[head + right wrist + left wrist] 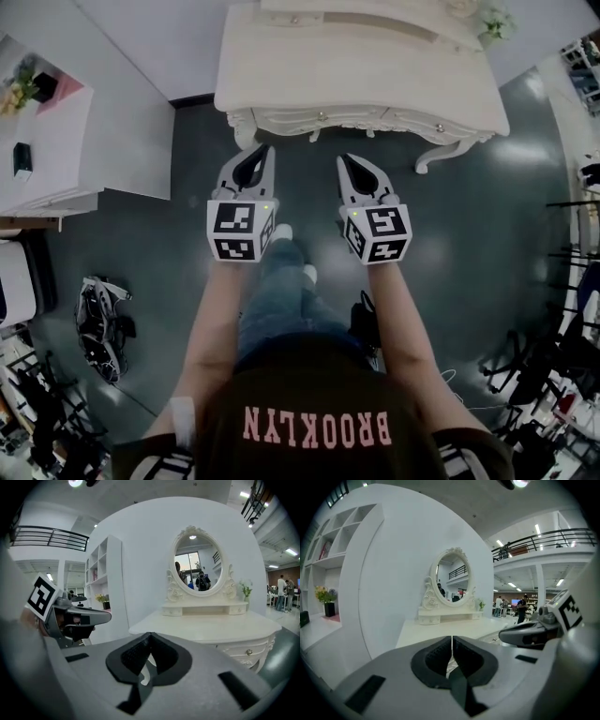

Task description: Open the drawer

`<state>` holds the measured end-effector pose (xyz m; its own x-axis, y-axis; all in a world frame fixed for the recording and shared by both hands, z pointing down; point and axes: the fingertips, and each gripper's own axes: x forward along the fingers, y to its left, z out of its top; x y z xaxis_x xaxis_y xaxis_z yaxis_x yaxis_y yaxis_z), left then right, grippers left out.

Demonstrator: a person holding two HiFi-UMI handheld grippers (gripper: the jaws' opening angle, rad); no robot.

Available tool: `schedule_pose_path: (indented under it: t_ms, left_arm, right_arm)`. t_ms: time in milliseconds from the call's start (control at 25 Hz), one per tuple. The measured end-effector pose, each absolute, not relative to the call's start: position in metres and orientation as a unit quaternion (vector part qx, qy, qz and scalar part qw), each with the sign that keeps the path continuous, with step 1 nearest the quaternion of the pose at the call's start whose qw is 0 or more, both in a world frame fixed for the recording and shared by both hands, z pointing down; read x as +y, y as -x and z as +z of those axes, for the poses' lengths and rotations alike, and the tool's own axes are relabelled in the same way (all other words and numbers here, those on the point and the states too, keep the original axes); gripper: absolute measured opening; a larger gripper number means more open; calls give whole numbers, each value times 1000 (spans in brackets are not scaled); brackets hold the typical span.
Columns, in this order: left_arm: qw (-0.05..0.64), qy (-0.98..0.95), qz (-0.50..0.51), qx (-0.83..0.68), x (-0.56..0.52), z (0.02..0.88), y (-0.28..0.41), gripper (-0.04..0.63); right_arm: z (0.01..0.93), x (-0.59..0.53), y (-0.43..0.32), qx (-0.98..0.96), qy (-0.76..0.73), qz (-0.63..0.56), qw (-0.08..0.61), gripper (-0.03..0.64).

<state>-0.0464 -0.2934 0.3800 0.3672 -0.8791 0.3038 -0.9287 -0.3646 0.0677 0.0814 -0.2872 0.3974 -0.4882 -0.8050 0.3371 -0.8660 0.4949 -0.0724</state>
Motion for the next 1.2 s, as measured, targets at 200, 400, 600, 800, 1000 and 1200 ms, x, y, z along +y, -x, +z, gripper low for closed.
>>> schedule_pose_path:
  t_ms: [200, 400, 600, 800, 1000, 1200]
  left_arm:
    - [141, -813, 122, -552, -327, 410, 58, 9]
    - [164, -811, 127, -547, -355, 442, 65, 9]
    - [176, -815, 135, -535, -379, 472, 63, 9]
    - [182, -819, 140, -526, -396, 495, 61, 9]
    - [200, -817, 146, -520, -404, 517, 60, 9]
    - [214, -816, 152, -515, -407, 533, 63, 9]
  right_arm:
    - [438, -326, -72, -848, -488, 135, 156, -2]
    - [483, -361, -70, -832, -503, 159, 172, -2]
    - [524, -390, -75, -813, -521, 188, 178, -2]
    - [559, -411, -78, -801, -527, 212, 188, 0]
    - [589, -425, -76, -794, -520, 250, 192, 152]
    - [618, -440, -78, -777, -526, 255, 234, 155]
